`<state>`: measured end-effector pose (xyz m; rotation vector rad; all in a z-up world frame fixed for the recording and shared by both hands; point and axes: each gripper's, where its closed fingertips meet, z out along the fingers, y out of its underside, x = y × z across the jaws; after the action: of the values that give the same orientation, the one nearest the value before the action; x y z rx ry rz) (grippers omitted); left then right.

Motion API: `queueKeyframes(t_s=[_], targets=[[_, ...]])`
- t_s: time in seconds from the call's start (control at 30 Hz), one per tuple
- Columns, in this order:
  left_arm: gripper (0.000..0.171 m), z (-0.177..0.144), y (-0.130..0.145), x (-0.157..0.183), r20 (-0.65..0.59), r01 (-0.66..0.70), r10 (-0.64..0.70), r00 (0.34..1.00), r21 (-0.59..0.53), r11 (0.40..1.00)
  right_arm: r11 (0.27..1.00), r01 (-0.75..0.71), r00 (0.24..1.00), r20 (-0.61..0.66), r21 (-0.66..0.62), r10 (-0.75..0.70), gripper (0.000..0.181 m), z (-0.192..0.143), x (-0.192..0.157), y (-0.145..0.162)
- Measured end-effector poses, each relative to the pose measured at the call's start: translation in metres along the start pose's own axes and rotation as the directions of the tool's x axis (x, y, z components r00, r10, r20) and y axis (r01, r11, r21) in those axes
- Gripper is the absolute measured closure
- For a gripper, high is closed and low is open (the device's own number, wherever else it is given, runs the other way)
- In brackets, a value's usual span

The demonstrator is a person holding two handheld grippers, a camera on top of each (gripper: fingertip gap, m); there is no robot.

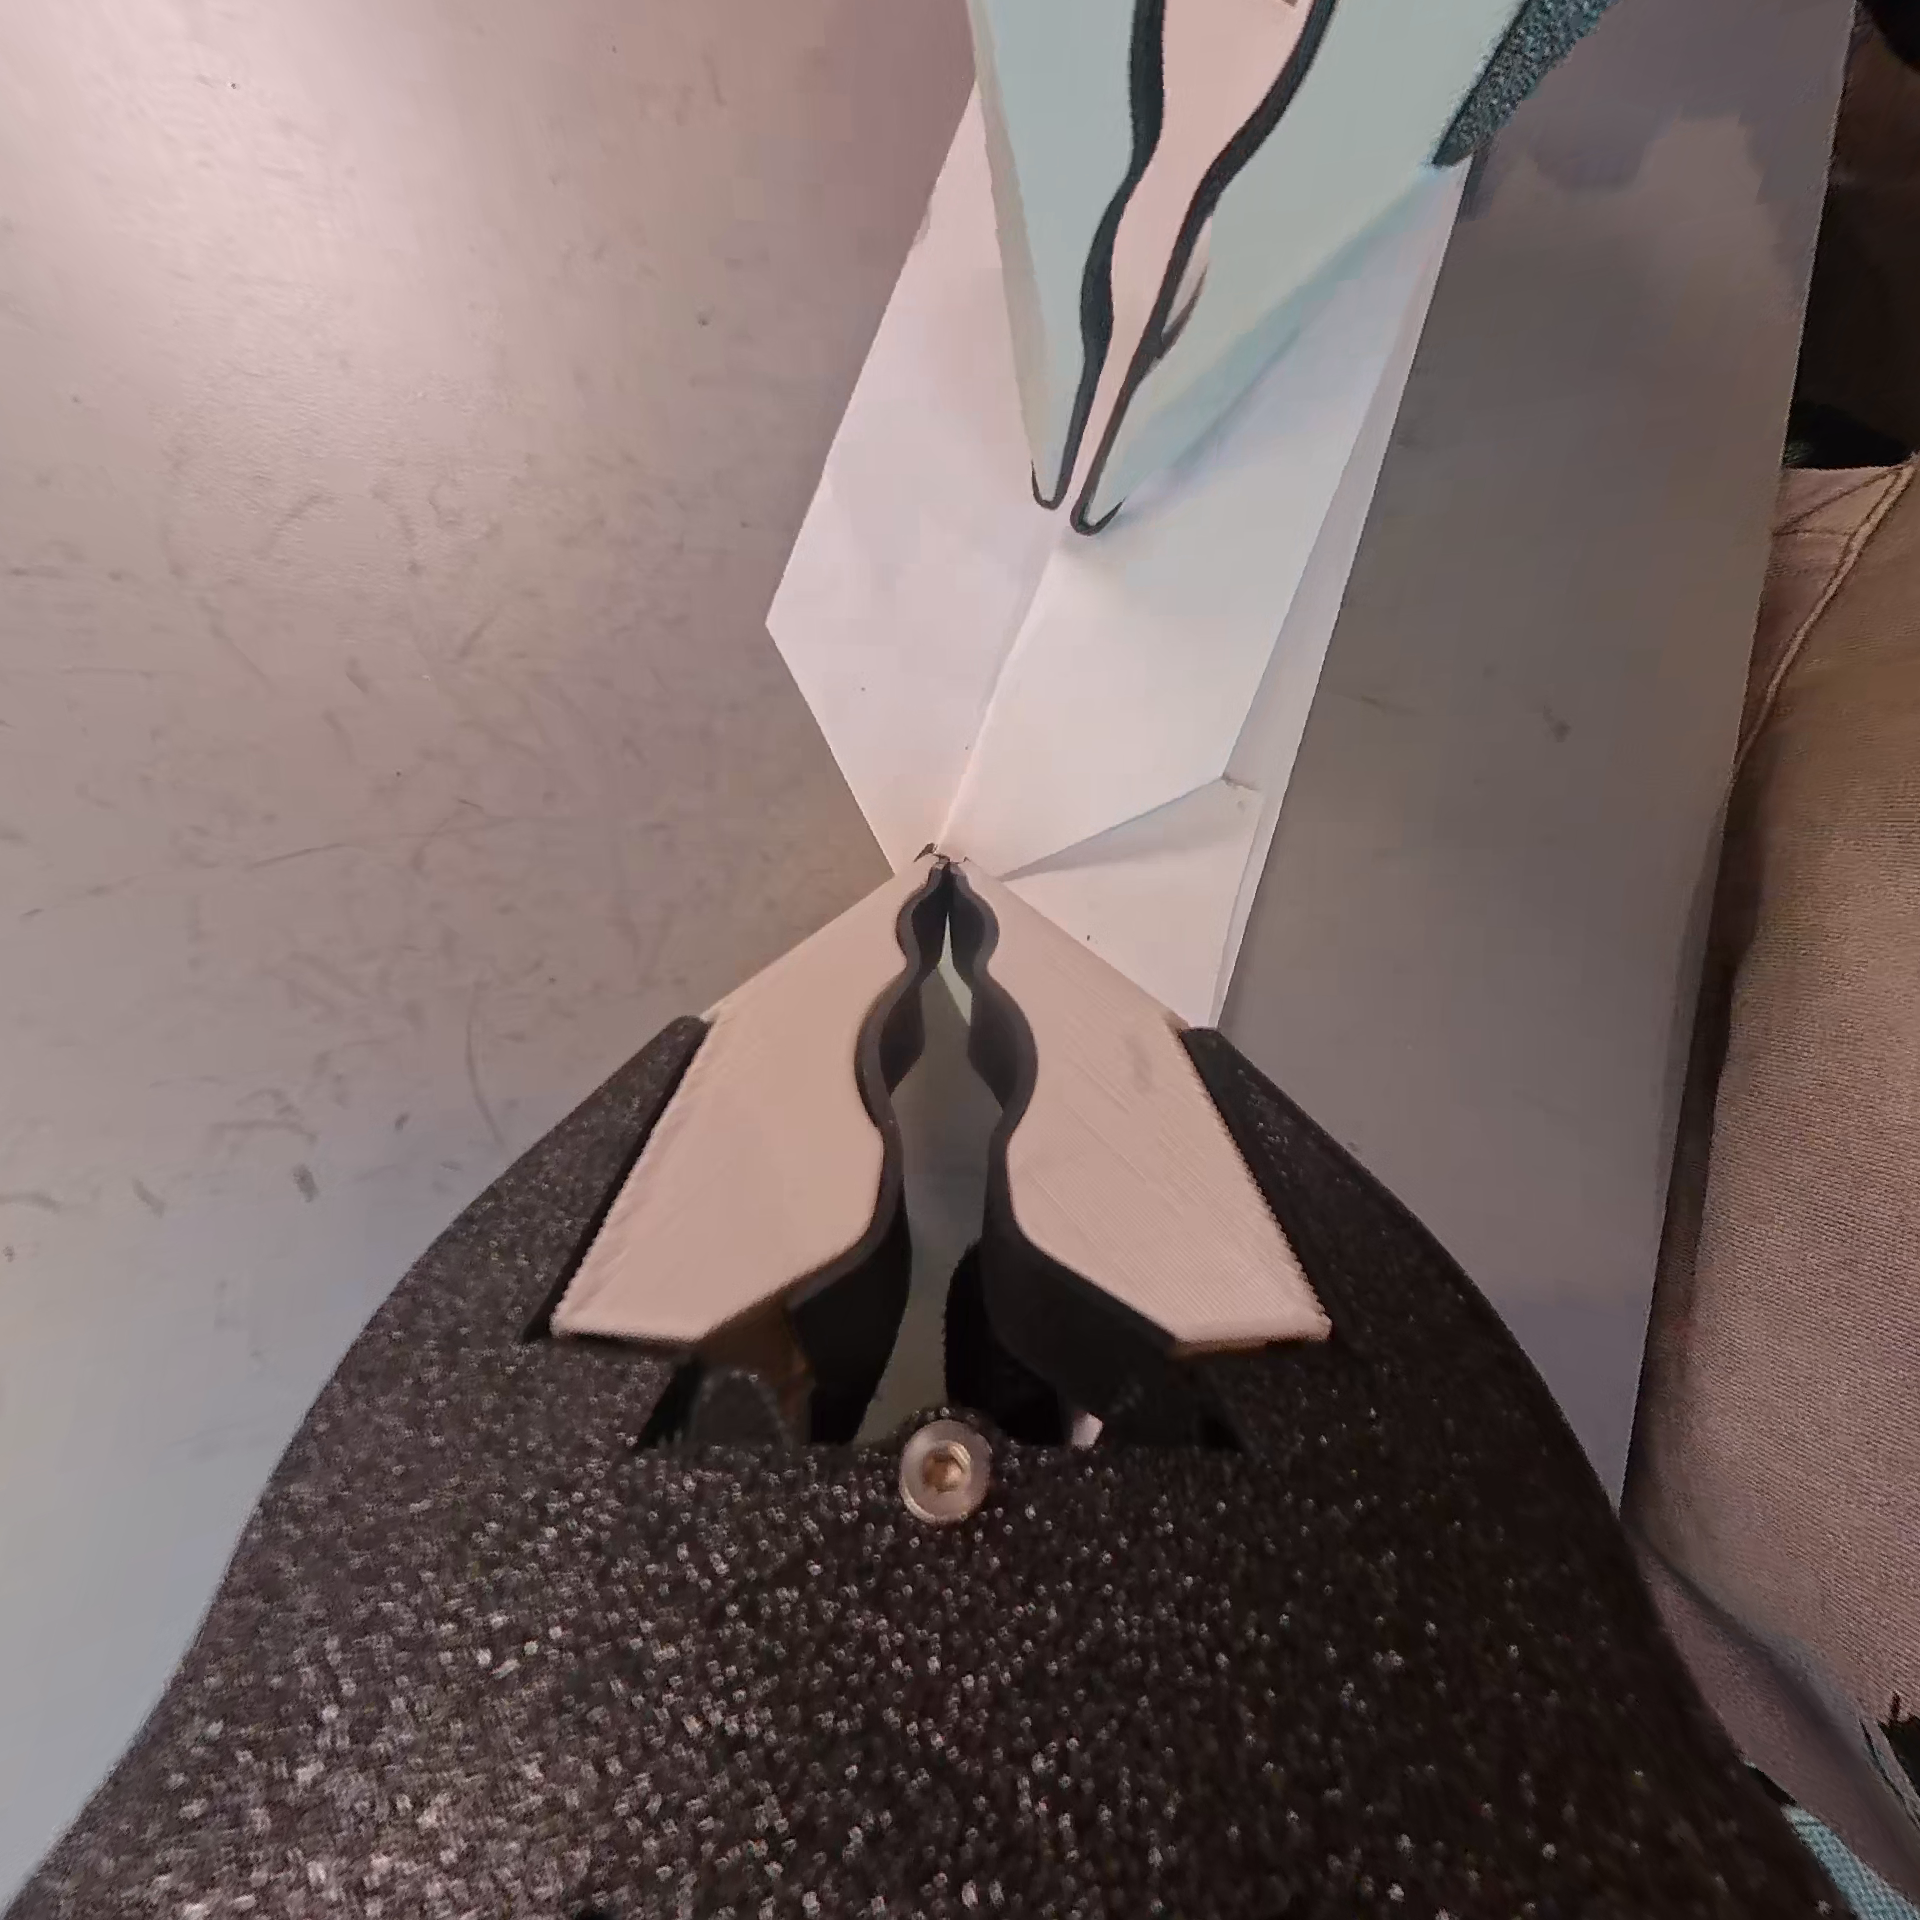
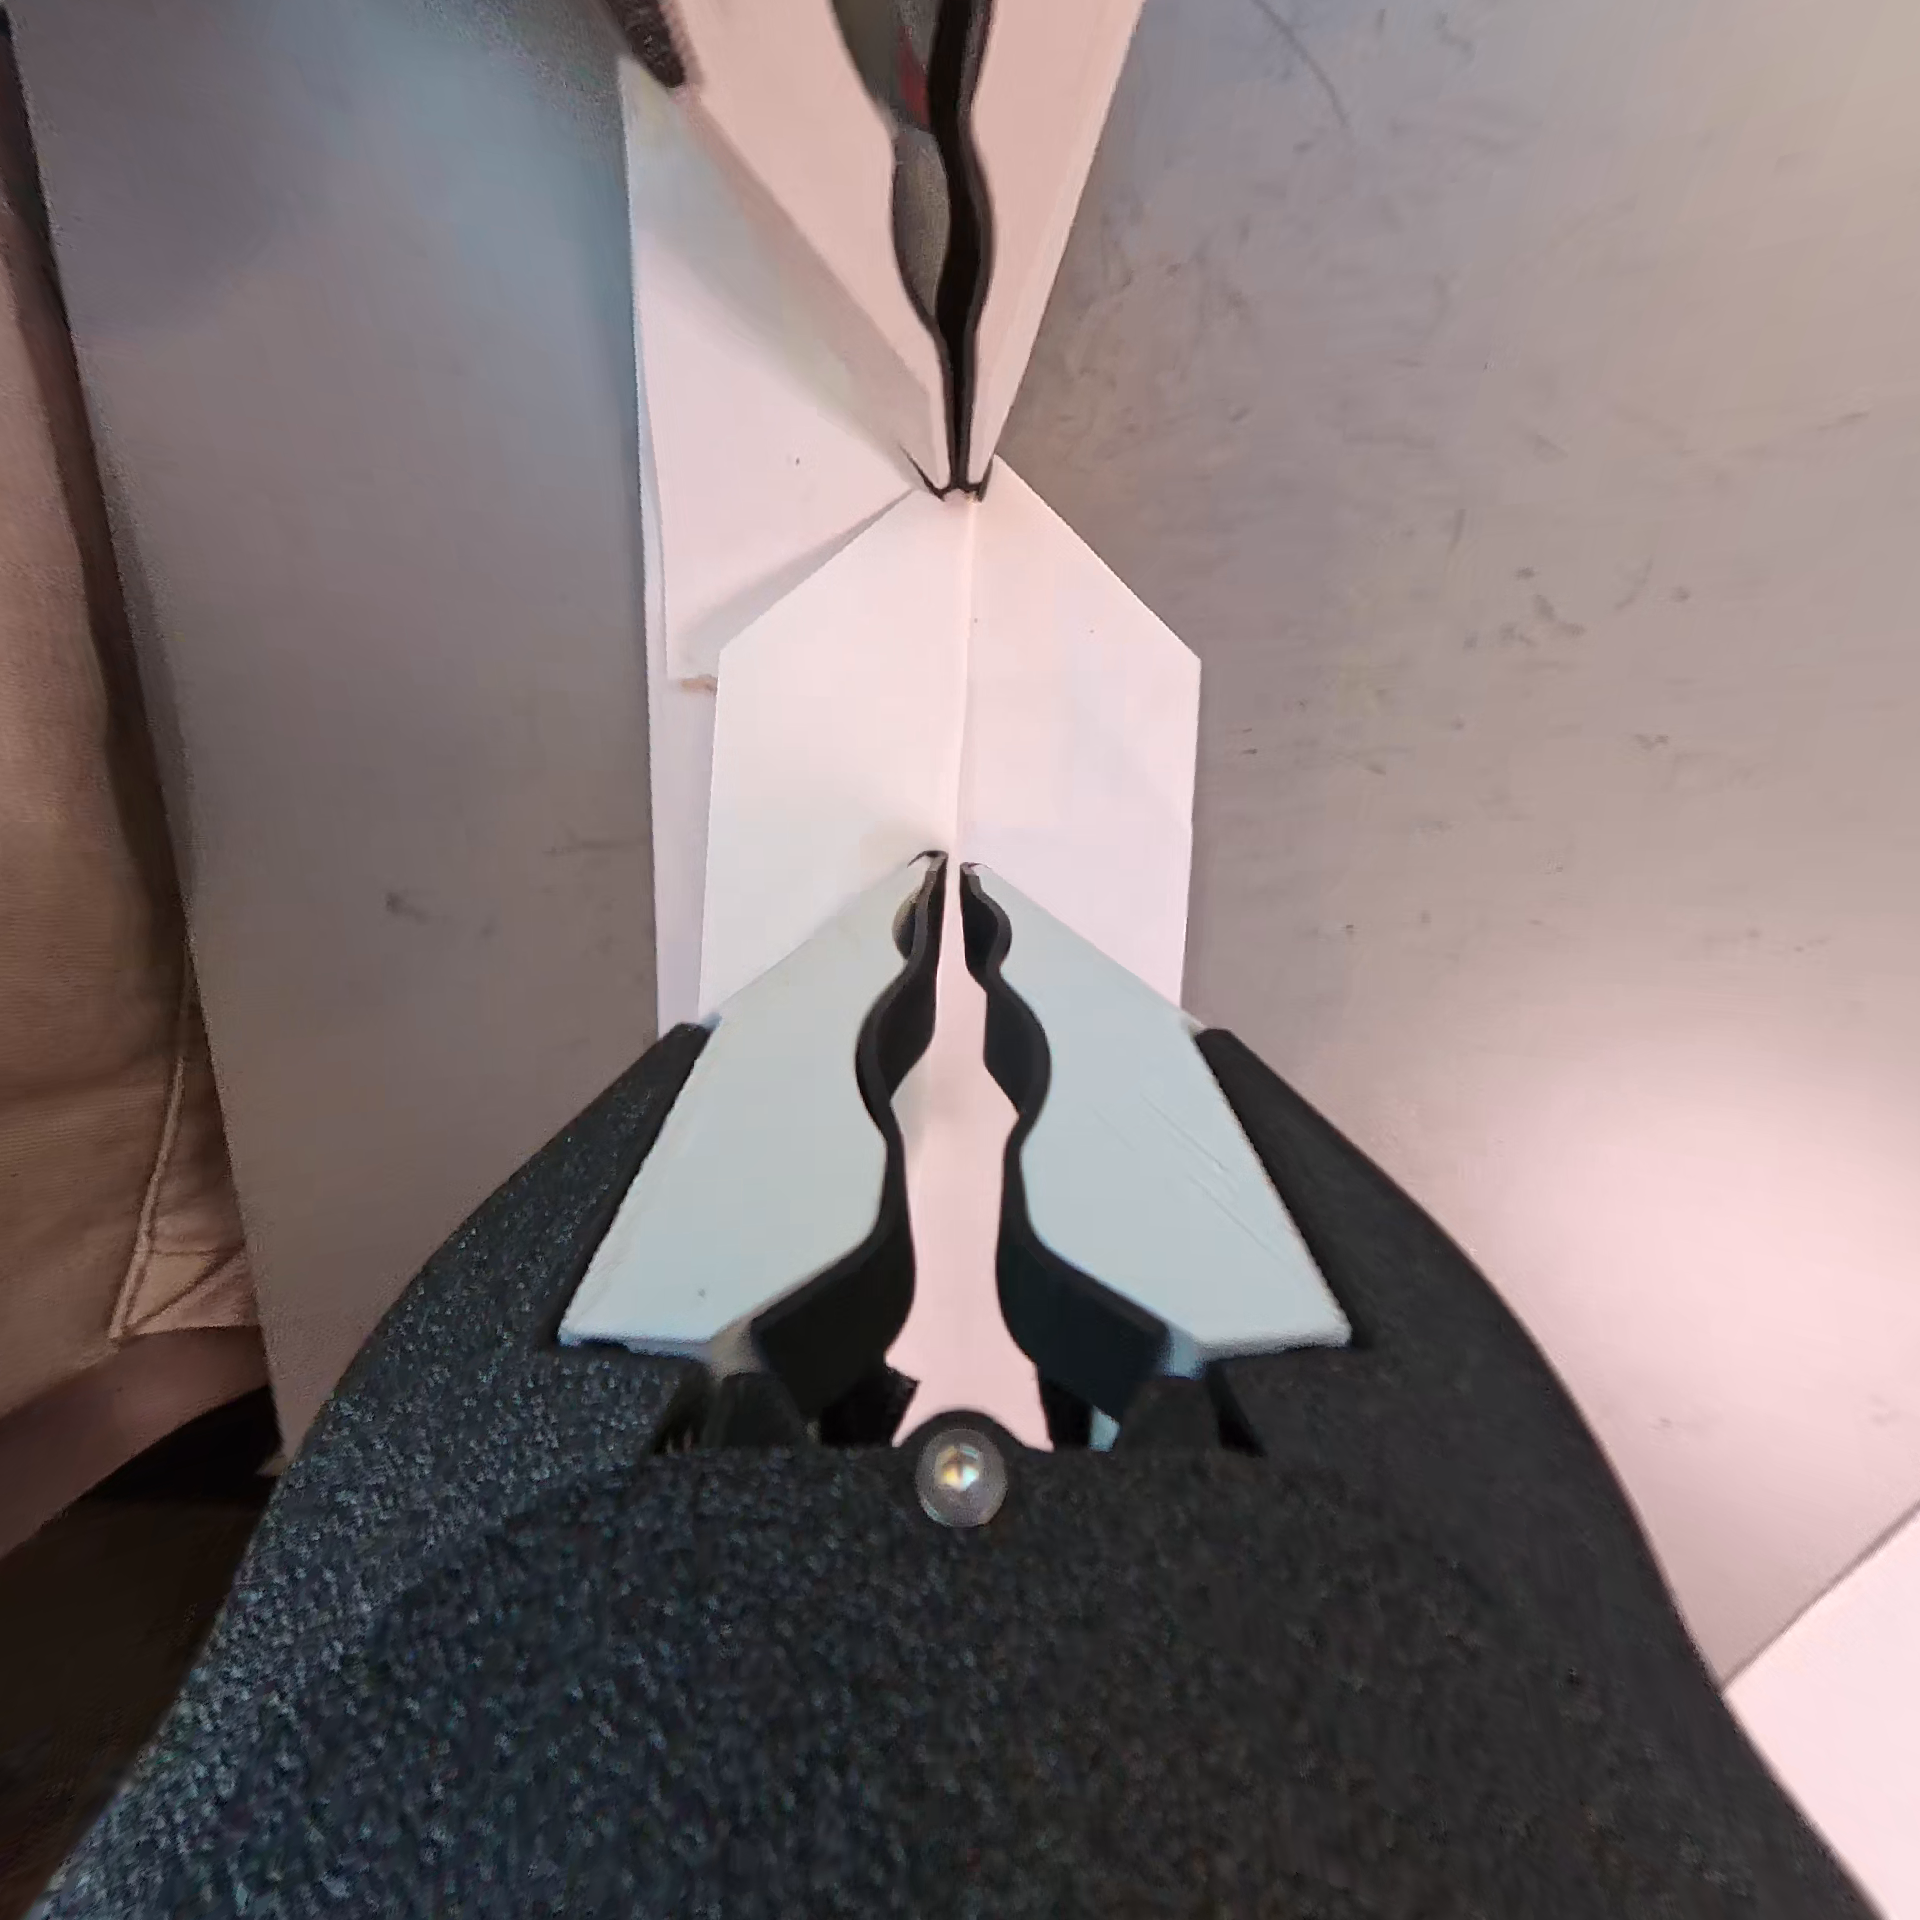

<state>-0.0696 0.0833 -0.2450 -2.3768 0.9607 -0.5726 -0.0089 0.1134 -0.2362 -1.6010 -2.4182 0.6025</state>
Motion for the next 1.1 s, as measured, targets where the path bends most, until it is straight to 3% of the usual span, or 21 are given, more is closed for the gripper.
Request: queueKeyframes(t_s=[0.2,0.33,0.6,0.8,0.93,1.1], targets=[[0.171,-0.001,0.001,0.001,0.015,0.009,-0.009,1.0,0.007,1.0,0.989,0.144,0.98,-0.142,0.034,-0.138,0.174,0.001,-0.011,-0.004],[0.171,-0.001,0.001,0.001,0.03,0.007,-0.007,1.0,0.007,1.0,0.993,0.1,0.989,-0.117,0.056,-0.093,0.172,0.0,-0.022,-0.003],[0.171,-0.002,0.003,0.003,0.026,0.025,-0.026,0.999,0.018,1.0,0.988,0.155,0.979,-0.138,0.018,-0.151,0.174,0.011,-0.032,0.001],[0.171,-0.011,0.009,0.016,-0.092,0.086,-0.085,0.992,0.013,0.996,0.989,0.142,0.987,-0.089,0.048,-0.137,0.174,0.011,-0.032,0.001],[0.171,-0.025,-0.018,0.03,-0.158,0.072,-0.053,0.986,0.118,0.99,0.983,0.183,0.982,-0.052,0.034,-0.181,0.174,0.011,-0.032,0.001],[0.171,0.007,-0.006,0.027,-0.068,-0.078,0.077,0.995,-0.024,0.997,0.971,0.238,0.971,-0.031,-0.015,-0.238,0.174,0.011,-0.032,0.001]])
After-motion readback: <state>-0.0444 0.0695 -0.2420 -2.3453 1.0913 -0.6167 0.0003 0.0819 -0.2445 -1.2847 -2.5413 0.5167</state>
